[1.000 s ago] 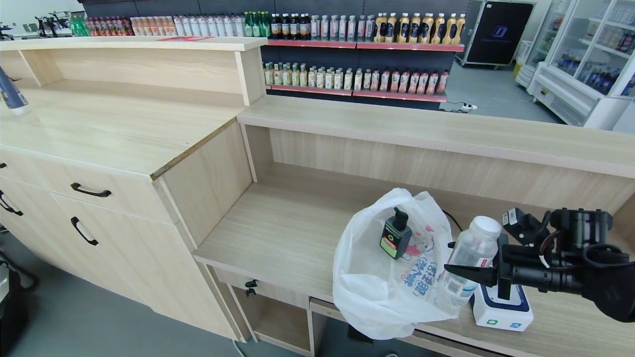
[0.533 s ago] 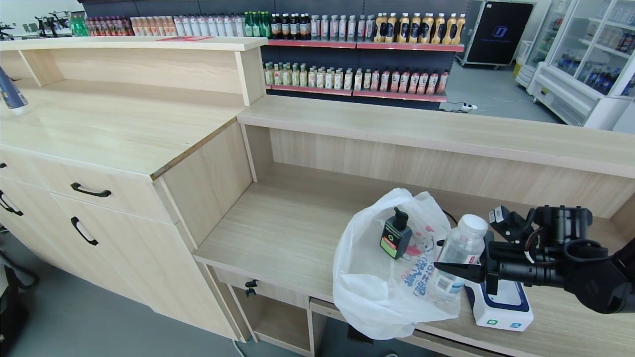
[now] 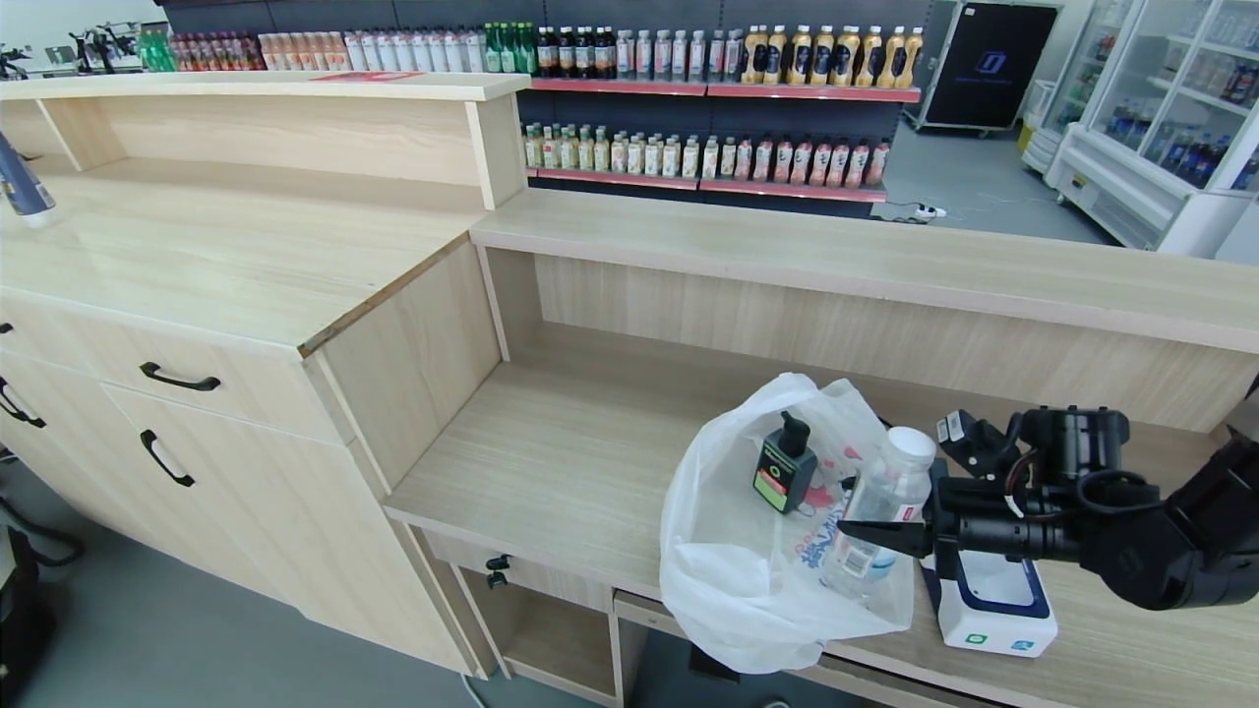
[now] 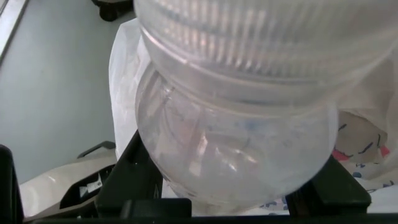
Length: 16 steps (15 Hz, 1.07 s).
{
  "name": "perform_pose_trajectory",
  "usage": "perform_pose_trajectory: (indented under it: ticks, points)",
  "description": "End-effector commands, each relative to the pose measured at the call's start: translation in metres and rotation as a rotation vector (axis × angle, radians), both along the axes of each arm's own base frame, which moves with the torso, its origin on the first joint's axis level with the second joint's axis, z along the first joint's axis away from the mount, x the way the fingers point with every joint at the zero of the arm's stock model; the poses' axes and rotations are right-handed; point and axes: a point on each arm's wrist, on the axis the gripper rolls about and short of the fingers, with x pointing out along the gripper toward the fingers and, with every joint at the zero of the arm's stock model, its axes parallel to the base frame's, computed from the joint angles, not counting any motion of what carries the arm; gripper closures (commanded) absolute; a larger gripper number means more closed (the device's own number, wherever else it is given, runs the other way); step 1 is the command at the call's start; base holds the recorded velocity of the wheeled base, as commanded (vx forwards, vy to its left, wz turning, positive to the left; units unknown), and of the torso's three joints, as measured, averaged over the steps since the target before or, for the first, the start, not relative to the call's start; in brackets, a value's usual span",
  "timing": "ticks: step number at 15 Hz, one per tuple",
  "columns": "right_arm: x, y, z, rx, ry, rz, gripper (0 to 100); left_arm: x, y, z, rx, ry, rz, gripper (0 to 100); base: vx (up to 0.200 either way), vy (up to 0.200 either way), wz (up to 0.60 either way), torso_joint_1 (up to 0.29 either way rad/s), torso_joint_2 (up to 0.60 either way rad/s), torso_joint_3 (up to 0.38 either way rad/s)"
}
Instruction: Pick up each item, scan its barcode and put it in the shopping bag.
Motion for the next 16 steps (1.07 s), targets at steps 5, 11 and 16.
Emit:
perform_pose_trajectory:
  ticks: [5,11,16]
  points:
    - [0.004,0.003,-0.009,0.000,0.010,0.018,100,0.000,0.000,0.000,0.000,0.000,0.001,100,0.000,0.000,0.00,0.000,0.00,0.000]
    - [0.007,0.002,-0.019,-0.028,-0.028,0.032,100,0.000,0.000,0.000,0.000,0.000,0.001,100,0.000,0.000,0.00,0.000,0.00,0.000]
    - [0.013,0.002,-0.015,-0.027,-0.071,0.031,100,0.000,0.000,0.000,0.000,0.000,0.001,100,0.000,0.000,0.00,0.000,0.00,0.000]
